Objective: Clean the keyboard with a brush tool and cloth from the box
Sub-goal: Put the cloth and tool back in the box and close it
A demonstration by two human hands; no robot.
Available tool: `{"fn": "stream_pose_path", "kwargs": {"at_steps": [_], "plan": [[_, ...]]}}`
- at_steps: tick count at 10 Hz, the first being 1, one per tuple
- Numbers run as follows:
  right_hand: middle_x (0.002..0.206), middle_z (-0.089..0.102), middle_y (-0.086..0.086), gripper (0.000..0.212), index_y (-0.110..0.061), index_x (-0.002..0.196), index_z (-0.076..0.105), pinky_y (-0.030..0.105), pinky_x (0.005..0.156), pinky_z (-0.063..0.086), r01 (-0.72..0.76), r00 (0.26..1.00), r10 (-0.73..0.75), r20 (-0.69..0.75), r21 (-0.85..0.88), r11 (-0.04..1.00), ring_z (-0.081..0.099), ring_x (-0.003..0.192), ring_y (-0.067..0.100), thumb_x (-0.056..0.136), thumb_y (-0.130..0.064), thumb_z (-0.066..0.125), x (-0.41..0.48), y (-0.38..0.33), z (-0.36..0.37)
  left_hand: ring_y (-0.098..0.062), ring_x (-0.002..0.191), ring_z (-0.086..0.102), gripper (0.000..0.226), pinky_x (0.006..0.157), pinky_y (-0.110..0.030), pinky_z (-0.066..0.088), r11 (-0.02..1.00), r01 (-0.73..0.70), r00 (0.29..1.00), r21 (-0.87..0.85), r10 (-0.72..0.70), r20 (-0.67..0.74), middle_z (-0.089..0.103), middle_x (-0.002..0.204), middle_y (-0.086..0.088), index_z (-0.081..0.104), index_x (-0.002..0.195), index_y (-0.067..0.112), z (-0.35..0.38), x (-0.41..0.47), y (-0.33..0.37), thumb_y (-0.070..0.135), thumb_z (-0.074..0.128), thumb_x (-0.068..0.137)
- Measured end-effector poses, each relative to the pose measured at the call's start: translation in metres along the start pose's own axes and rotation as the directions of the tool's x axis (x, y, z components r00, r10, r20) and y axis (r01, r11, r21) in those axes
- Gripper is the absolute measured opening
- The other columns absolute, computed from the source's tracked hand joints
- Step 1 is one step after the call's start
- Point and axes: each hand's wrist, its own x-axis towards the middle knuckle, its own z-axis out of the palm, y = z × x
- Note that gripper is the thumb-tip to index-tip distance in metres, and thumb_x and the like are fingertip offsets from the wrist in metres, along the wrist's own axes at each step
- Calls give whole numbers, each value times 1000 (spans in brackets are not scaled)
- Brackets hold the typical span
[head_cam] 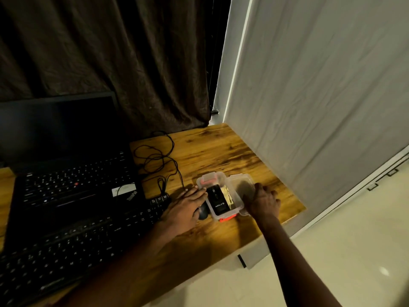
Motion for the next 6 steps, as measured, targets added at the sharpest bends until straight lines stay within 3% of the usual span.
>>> {"fn": "stream_pose_path", "kwargs": {"at_steps": [1,3,6], "plan": [[138,50,12,88,-18,142,33,48,102,37,-37,993,41,115,-35,999,41,129,35,73,-45,81,-3,3,11,-8,154,0,60,121,-26,-8,1000,8,1000,-1,-8,1,9,167,13,21,159,27,0,1,1,25,42,103],[140,41,14,99,-16,144,28,50,104,38,-71,992,71,104,4,997,36,132,37,67,-41,86,-2,1,17,-9,154,0,60,123,-29,-4,1000,19,1000,2,-19,15,9,167,13,21,159,28,-2,1,2,26,42,103],[138,45,21,81,-10,138,41,48,104,37,-157,987,151,56,122,980,43,127,39,74,-36,82,6,3,14,-9,154,-4,60,119,-27,-11,999,34,999,-8,-34,23,5,167,14,16,159,29,-5,-1,5,26,42,105]]}}
